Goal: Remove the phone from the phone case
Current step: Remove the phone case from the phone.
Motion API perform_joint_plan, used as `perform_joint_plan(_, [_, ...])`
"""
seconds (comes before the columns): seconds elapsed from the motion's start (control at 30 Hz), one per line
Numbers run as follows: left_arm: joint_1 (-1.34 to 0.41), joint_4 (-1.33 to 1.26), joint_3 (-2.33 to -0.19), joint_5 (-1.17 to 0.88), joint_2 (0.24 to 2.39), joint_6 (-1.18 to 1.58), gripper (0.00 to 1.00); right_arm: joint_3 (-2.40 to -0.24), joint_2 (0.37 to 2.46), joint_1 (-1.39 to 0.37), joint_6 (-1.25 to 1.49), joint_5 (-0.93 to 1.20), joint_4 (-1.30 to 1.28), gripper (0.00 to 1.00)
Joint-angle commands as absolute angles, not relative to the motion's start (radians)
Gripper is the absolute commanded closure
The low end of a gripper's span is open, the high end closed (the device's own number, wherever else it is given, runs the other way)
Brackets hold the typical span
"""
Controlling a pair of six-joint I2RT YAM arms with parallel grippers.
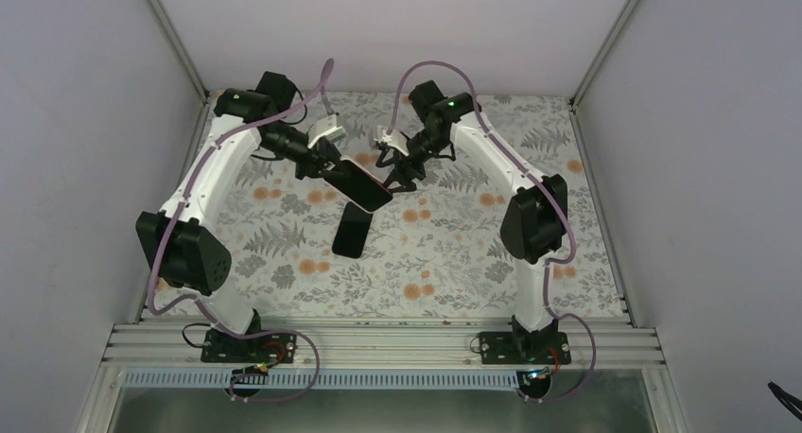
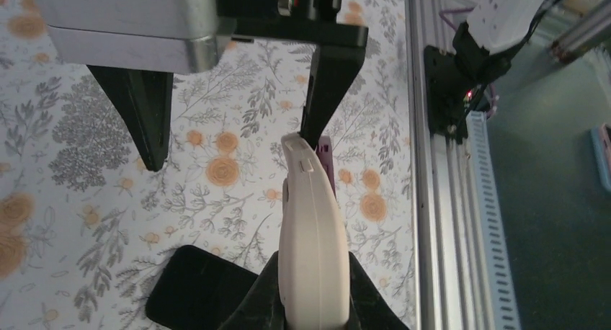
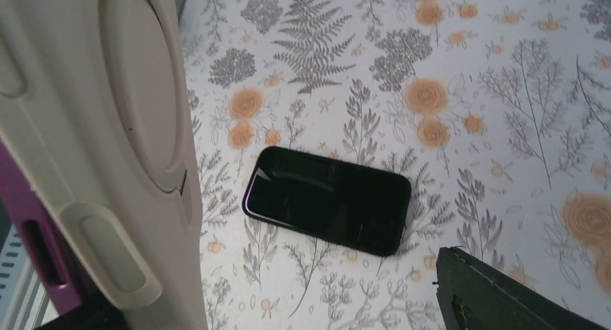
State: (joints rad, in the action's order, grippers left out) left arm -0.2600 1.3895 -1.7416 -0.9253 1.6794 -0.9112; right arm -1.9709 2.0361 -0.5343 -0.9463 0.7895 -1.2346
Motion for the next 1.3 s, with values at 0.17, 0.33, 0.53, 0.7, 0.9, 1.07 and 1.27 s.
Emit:
perform_joint_plan(0.17, [-0.26,0.914,-1.725,-1.113,1.692,-0.67,0.98,-2.022,2.046,-0.676,-0.964,1.179,-1.285,0.15])
perform_joint_plan(0.33, [-0.261,0.987,-1.722,-1.132,1.718,-0.733,0.98,-2.116,2.047,-0.671,-0.913,1.221,-1.284,0.21])
perform_joint_plan(0.53, [-0.272,1.051,-1.695,-1.155,1.708,-0.799,0.98,-2.178,2.044,-0.652,-0.807,1.224,-1.2,0.23])
perform_joint_plan(0.7, [-0.274,1.132,-1.736,-1.177,1.719,-0.85,0.98,-2.181,2.066,-0.647,-0.792,1.203,-1.199,0.44])
perform_joint_plan(0.9, [-0.274,1.217,-1.814,-1.168,1.745,-0.89,0.98,-2.139,2.059,-0.637,-0.789,1.175,-1.194,0.96])
perform_joint_plan(1.07, [-0.272,1.261,-1.868,-1.124,1.753,-0.902,0.73,-2.078,2.015,-0.611,-0.764,1.16,-1.152,0.97])
perform_joint_plan(1.27, [-0.257,1.357,-1.94,-1.07,1.747,-0.928,0.38,-1.994,1.967,-0.524,-0.719,1.165,-1.092,0.97])
